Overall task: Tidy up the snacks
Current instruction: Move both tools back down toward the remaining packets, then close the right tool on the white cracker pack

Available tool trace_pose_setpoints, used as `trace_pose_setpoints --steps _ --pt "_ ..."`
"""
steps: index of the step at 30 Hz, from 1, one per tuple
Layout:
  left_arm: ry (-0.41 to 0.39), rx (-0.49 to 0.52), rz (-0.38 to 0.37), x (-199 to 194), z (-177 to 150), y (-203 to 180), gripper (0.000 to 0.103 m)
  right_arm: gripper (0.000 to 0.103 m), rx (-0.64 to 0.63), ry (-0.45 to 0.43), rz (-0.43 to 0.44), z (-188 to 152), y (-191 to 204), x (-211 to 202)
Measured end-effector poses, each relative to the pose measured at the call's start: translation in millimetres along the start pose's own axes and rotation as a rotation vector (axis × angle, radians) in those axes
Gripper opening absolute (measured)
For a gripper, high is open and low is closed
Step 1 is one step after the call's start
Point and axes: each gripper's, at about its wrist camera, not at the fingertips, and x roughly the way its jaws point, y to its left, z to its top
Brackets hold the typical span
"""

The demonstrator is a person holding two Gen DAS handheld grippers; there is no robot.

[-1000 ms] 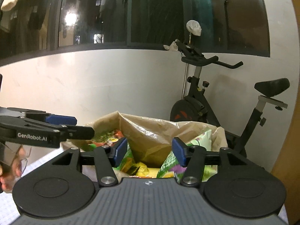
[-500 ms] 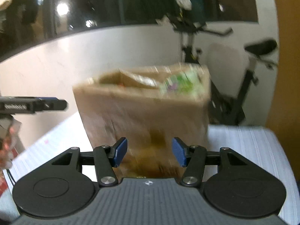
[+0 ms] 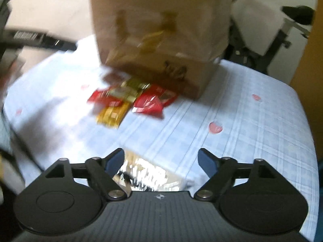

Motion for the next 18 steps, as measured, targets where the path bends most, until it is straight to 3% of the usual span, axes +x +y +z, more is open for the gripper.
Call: trace_pose_setpoints --steps 9,15,18 --pt "0.028 -0.027 -0.003 7 -7 -1 0.071 0.090 -0.203 0.079 0.060 -16 16 12" --pt "0.039 -0.022 -0.003 8 -10 -1 0.071 0.086 -0.121 0.037 0.052 -12 11 29" --pt "0.045 -0.026 -0.003 9 -11 -1 0.071 0.075 -0.054 0.018 0.037 -6 6 38"
